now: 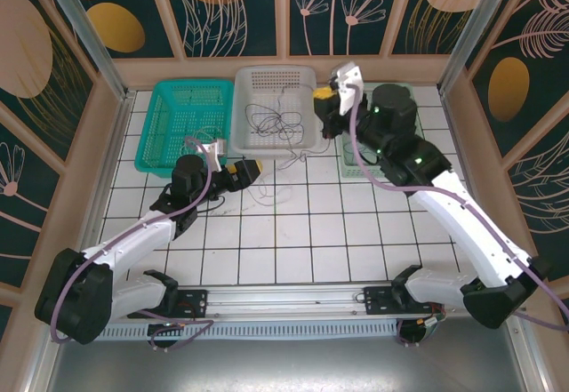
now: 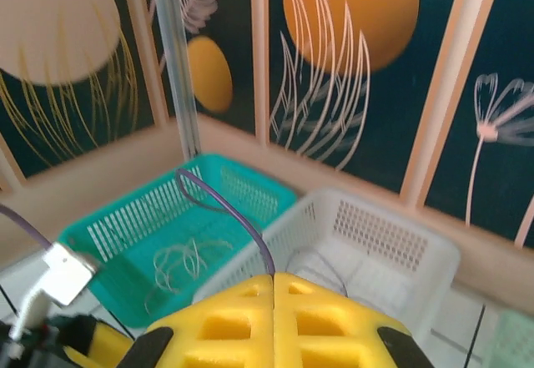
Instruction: Untangle the cables
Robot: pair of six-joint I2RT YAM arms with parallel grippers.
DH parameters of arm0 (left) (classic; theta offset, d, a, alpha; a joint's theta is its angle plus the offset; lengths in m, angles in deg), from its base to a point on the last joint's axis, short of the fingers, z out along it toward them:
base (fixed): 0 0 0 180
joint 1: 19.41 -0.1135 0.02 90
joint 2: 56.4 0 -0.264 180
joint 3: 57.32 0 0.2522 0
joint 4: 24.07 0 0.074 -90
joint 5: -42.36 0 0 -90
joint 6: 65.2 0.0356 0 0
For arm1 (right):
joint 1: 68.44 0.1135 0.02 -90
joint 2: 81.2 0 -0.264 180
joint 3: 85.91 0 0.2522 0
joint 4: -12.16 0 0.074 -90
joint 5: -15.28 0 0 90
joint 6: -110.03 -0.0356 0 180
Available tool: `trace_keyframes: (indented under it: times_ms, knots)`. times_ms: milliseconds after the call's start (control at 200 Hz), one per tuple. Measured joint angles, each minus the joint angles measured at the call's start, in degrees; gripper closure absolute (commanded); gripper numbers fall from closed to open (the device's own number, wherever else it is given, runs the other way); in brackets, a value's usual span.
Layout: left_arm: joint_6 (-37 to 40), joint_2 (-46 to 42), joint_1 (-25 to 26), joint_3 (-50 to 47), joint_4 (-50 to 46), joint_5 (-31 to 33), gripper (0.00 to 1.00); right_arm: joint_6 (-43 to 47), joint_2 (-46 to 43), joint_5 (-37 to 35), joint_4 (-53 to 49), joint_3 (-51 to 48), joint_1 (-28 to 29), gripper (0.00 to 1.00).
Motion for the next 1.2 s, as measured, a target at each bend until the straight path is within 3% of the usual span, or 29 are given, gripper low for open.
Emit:
trace_keyframes:
  times_ms: [285, 621, 1201]
  knots:
    - [0.00, 0.02, 0.02, 0.00, 1.99, -0.42, 0.14, -2.91, 2.64, 1.68, -2.01, 15.39, 0.00, 1.00]
    - [-0.02, 0.02, 0.00, -0.22, 2.97, -0.31, 0.14, -5.29, 12.39, 1.09, -2.49, 31.43, -0.02, 1.00]
    - [-0.04, -0.07, 0.00, -2.47, 3.85, 1.70, 0.14, -12.35, 31.82, -1.49, 11.10, 36.87, -4.22, 1.00]
